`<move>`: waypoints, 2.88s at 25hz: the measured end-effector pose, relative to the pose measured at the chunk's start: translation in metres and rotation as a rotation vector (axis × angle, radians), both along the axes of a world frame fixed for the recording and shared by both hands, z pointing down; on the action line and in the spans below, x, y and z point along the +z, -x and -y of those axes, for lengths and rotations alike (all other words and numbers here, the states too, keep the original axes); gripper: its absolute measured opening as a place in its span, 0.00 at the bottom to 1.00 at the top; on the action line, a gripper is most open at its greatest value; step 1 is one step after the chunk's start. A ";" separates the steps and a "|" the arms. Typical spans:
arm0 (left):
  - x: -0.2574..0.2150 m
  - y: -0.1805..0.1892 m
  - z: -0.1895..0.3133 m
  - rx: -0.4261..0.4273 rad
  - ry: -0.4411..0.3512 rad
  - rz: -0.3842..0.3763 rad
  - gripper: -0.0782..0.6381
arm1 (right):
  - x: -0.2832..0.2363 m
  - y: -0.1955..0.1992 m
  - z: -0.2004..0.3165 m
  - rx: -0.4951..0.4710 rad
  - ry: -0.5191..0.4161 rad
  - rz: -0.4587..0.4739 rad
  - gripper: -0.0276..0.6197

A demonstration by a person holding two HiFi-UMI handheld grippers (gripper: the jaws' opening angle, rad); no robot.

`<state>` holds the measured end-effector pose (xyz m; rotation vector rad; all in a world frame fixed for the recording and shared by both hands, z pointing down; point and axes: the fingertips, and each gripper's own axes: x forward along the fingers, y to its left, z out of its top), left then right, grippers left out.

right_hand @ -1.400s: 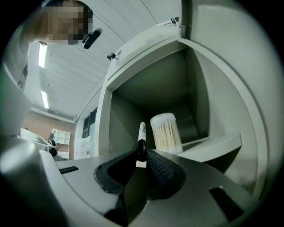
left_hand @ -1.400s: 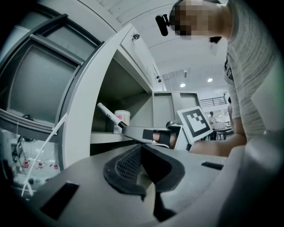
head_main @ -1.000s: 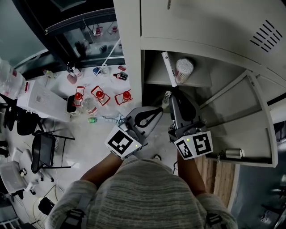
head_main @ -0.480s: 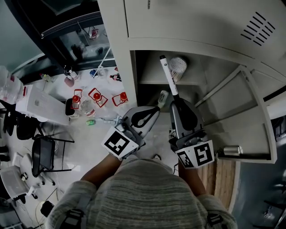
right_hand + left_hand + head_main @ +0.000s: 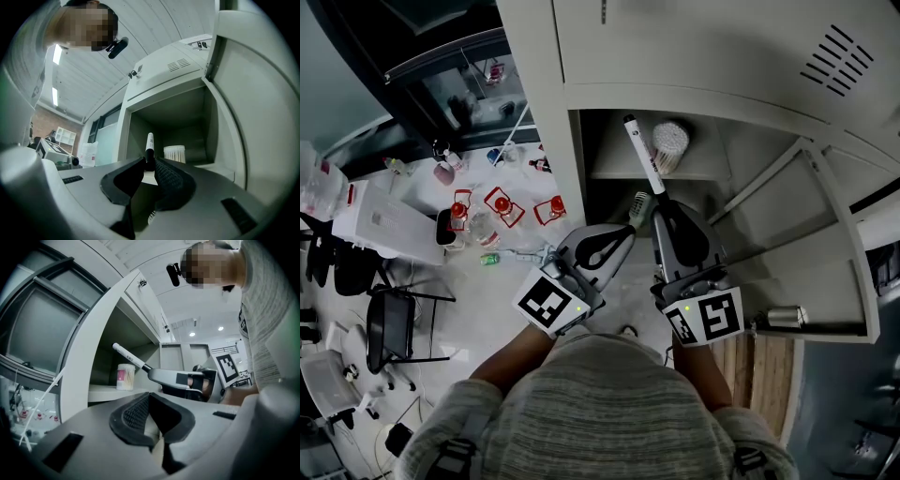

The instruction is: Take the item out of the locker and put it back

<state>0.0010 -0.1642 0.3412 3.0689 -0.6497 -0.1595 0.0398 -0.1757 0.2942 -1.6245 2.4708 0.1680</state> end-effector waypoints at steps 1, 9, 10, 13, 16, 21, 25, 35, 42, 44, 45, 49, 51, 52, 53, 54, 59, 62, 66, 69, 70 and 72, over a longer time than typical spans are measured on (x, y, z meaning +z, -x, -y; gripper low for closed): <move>0.000 0.001 0.000 -0.003 0.000 0.000 0.12 | 0.002 0.001 0.005 0.000 0.005 -0.010 0.17; 0.006 0.009 0.004 -0.022 0.006 0.026 0.12 | 0.014 0.013 0.041 -0.009 0.068 -0.082 0.17; 0.005 0.010 0.004 -0.024 0.005 0.022 0.12 | 0.017 0.014 0.044 -0.009 0.081 -0.089 0.17; 0.004 0.013 0.004 -0.029 0.007 0.016 0.12 | 0.024 0.018 0.054 -0.012 0.117 -0.111 0.17; 0.004 0.014 0.005 -0.035 0.009 0.014 0.12 | 0.029 0.022 0.064 -0.012 0.147 -0.145 0.17; 0.005 0.016 0.008 -0.039 0.010 0.011 0.12 | 0.035 0.023 0.075 0.001 0.199 -0.182 0.17; 0.006 0.017 0.011 -0.041 0.013 0.010 0.12 | 0.039 0.023 0.077 0.010 0.211 -0.189 0.17; 0.007 0.017 0.015 -0.043 0.016 0.009 0.12 | 0.036 0.026 0.077 0.014 0.166 -0.185 0.19; 0.008 0.015 0.016 -0.042 0.016 0.010 0.12 | 0.026 0.028 0.072 -0.017 0.136 -0.147 0.22; 0.008 0.015 0.017 -0.045 0.017 0.010 0.12 | 0.022 0.027 0.068 -0.027 0.126 -0.110 0.22; 0.008 0.015 0.017 -0.047 0.018 0.011 0.12 | 0.018 0.026 0.066 -0.032 0.120 -0.087 0.22; 0.014 0.015 0.014 -0.039 0.022 0.040 0.12 | 0.008 0.020 0.057 -0.045 0.104 -0.024 0.22; 0.009 0.013 0.014 -0.042 0.015 0.019 0.12 | 0.006 0.018 0.052 -0.050 0.104 -0.010 0.22; 0.006 0.011 0.014 -0.044 0.013 0.006 0.12 | 0.006 0.017 0.050 -0.050 0.104 -0.006 0.22; 0.004 0.011 0.014 -0.044 0.011 0.000 0.12 | 0.005 0.016 0.048 -0.050 0.105 -0.002 0.22; 0.003 0.010 0.013 -0.042 0.010 -0.003 0.12 | 0.005 0.015 0.045 -0.051 0.105 0.003 0.22; 0.001 0.005 0.008 -0.021 0.000 -0.002 0.12 | 0.005 0.012 0.033 -0.072 0.096 0.023 0.22; -0.002 0.003 0.005 -0.022 -0.002 -0.015 0.12 | 0.004 0.009 0.025 -0.084 0.096 0.043 0.21; -0.004 -0.001 0.001 -0.016 -0.005 -0.022 0.12 | 0.003 0.006 0.014 -0.083 0.091 0.051 0.20; -0.005 -0.003 -0.003 -0.011 -0.007 -0.025 0.12 | 0.000 0.003 0.006 -0.080 0.083 0.048 0.18; -0.004 -0.004 -0.004 -0.007 -0.008 -0.019 0.12 | 0.000 0.003 0.003 -0.078 0.079 0.044 0.17; -0.003 -0.005 -0.007 0.000 -0.008 -0.013 0.12 | -0.002 0.002 -0.002 -0.075 0.070 0.027 0.15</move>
